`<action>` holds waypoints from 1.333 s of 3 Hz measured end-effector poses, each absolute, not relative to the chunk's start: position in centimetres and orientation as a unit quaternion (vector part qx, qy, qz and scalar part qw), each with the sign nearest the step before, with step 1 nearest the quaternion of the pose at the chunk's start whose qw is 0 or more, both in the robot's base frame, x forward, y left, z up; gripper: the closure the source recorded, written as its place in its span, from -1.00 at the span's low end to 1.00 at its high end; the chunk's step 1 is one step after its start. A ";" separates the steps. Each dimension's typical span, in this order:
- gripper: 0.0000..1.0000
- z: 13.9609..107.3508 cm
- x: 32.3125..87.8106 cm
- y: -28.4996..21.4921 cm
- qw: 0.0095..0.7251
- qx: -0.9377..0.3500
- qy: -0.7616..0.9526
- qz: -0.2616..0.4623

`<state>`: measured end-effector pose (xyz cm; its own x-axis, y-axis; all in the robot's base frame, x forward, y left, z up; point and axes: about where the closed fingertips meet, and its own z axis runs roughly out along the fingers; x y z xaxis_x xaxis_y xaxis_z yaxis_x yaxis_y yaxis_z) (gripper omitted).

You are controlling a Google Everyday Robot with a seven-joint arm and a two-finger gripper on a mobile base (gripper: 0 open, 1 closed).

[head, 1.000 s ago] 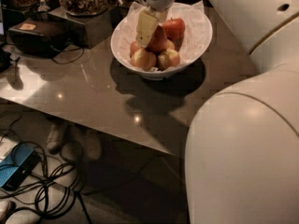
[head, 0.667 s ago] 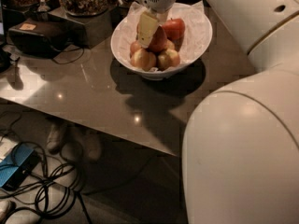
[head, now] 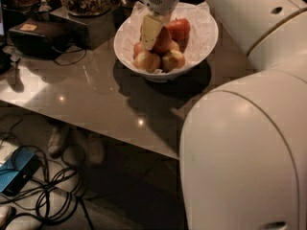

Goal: Pick apple from white bowl

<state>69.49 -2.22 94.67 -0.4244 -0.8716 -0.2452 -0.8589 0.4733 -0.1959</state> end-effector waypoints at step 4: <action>0.00 92.8 69.5 -3.2 0.149 -0.515 0.844 -0.019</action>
Offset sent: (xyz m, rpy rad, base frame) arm -0.0122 -0.0245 -0.0385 -0.0232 0.0538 0.0006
